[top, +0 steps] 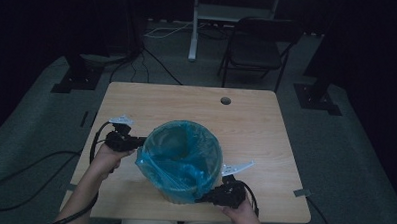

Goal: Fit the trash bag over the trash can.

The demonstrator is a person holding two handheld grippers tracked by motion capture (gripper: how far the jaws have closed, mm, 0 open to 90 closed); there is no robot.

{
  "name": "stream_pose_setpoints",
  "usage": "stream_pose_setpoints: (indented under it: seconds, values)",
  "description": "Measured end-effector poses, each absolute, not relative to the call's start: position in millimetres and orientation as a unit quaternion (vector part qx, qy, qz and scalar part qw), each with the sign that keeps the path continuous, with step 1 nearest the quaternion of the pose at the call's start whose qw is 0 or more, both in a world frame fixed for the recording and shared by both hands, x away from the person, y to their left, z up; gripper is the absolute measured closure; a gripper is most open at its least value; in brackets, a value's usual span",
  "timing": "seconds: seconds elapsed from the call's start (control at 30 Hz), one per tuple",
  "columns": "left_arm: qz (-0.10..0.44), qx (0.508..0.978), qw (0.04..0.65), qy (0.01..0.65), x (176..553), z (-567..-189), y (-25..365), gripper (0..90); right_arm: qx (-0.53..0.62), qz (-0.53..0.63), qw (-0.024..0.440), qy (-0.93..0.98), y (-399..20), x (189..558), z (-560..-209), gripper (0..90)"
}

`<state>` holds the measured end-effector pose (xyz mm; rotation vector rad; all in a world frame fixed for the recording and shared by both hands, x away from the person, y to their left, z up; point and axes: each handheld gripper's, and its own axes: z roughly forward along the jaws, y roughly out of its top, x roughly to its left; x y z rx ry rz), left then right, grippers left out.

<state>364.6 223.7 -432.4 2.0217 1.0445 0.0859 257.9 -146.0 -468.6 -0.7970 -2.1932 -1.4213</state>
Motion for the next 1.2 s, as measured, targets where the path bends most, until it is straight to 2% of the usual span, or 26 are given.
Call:
stream_pose_setpoints:
  seconds: [0.1, 0.2, 0.23, 0.27, 0.4, 0.5, 0.57, 0.63, 0.67, 0.73, 0.77, 0.83, 0.9, 0.97, 1.13, 1.2]
  values:
    - [0.030, 0.808, 0.421, 0.412, 363, -433, 223, 89.3, -0.309, -0.482, 0.172, -0.802, -145, 263, -478, 90.0]
    - [0.054, 0.813, 0.394, 0.425, 364, -438, 224, 89.5, -0.343, -0.450, 0.147, -0.811, -149, 270, -493, 90.0]
    - [0.037, 0.810, 0.399, 0.429, 367, -444, 226, 89.5, -0.351, -0.446, 0.148, -0.810, -151, 272, -497, 90.0]
    - [0.037, 0.808, 0.393, 0.437, 369, -450, 227, 89.5, -0.363, -0.448, 0.158, -0.802, -154, 275, -504, 90.0]
    - [0.038, 0.806, 0.387, 0.447, 373, -464, 225, 89.3, -0.388, -0.450, 0.149, -0.791, -165, 282, -511, 89.5]
    - [0.040, 0.795, 0.410, 0.445, 371, -463, 225, 83.1, -0.403, -0.477, 0.137, -0.769, -180, 287, -501, 62.4]
    - [0.044, 0.792, 0.415, 0.446, 371, -462, 226, 78.4, -0.407, -0.491, 0.118, -0.761, -192, 290, -490, 48.7]
    - [0.061, 0.793, 0.412, 0.444, 369, -460, 225, 76.6, -0.412, -0.498, 0.113, -0.754, -203, 294, -482, 45.2]
    - [0.063, 0.794, 0.414, 0.441, 367, -459, 225, 72.4, -0.416, -0.503, 0.110, -0.750, -209, 296, -479, 40.8]
    - [0.072, 0.793, 0.415, 0.441, 364, -460, 225, 72.1, -0.402, -0.508, 0.122, -0.752, -217, 296, -472, 36.1]
    - [0.074, 0.792, 0.418, 0.440, 364, -460, 227, 72.1, -0.386, -0.518, 0.133, -0.752, -221, 295, -469, 30.9]
    - [0.075, 0.787, 0.422, 0.443, 362, -460, 230, 72.1, -0.380, -0.539, 0.136, -0.739, -229, 294, -465, 28.8]
    - [0.075, 0.786, 0.424, 0.445, 361, -461, 233, 72.2, -0.387, -0.549, 0.111, -0.732, -237, 295, -458, 25.0]
    - [0.072, 0.783, 0.427, 0.447, 360, -462, 235, 72.4, -0.412, -0.558, 0.076, -0.717, -245, 301, -451, 25.0]
    - [0.047, 0.774, 0.451, 0.443, 360, -461, 236, 76.3, -0.446, -0.578, 0.054, -0.682, -249, 321, -444, 24.8]
    - [0.033, 0.772, 0.464, 0.433, 360, -461, 236, 76.3, -0.425, -0.577, 0.060, -0.695, -240, 328, -443, 19.2]
